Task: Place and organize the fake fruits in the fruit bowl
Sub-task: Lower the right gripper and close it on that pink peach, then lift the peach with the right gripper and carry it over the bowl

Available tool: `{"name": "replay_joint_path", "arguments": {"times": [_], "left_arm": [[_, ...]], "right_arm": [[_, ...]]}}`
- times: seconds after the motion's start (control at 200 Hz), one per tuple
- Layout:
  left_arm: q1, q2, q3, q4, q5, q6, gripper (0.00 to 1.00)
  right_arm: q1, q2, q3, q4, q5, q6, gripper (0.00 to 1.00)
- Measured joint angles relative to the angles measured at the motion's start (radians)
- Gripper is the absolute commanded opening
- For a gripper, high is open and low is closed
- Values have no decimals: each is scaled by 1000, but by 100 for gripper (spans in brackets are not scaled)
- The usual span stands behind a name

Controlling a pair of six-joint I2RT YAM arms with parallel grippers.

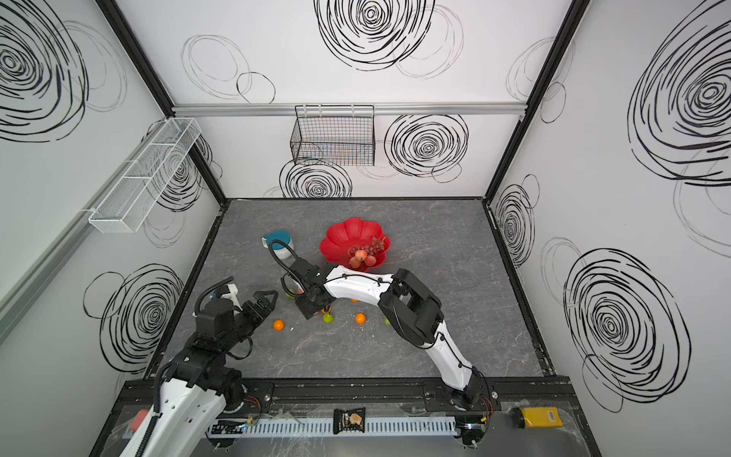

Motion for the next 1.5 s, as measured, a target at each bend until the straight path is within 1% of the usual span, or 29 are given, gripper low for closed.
{"name": "replay_joint_path", "arguments": {"times": [0.195, 0.365, 0.535, 0.891, 0.976, 1.066, 1.161, 1.271, 1.376, 1.496], "left_arm": [[0, 1, -5, 3, 6, 0, 100], [0, 6, -5, 14, 8, 0, 100], [0, 23, -6, 29, 11, 1, 100], [0, 66, -6, 72, 24, 17, 100], [-1, 87, -6, 104, 36, 24, 100], [-11, 124, -6, 136, 44, 35, 99], [-36, 169, -5, 168, 46, 45, 100], [-88, 226, -3, 215, 42, 51, 100], [-163, 292, 15, 258, 19, 59, 100], [-260, 370, 51, 310, -21, 72, 100]], "right_arm": [[0, 27, 24, -10, 8, -5, 58], [0, 28, 26, -12, 13, -10, 50], [0, 28, 26, -16, 18, -10, 48], [-1, 22, 26, -22, 6, -9, 47], [-9, 0, 18, -22, -3, -7, 46], [-20, -57, -16, -16, -23, -3, 45], [-45, -138, -61, -4, -45, 11, 45], [-99, -229, -107, 19, -76, 22, 45], [-167, -292, -143, 35, -93, 35, 44], [-243, -325, -173, 46, -98, 39, 44]]}}
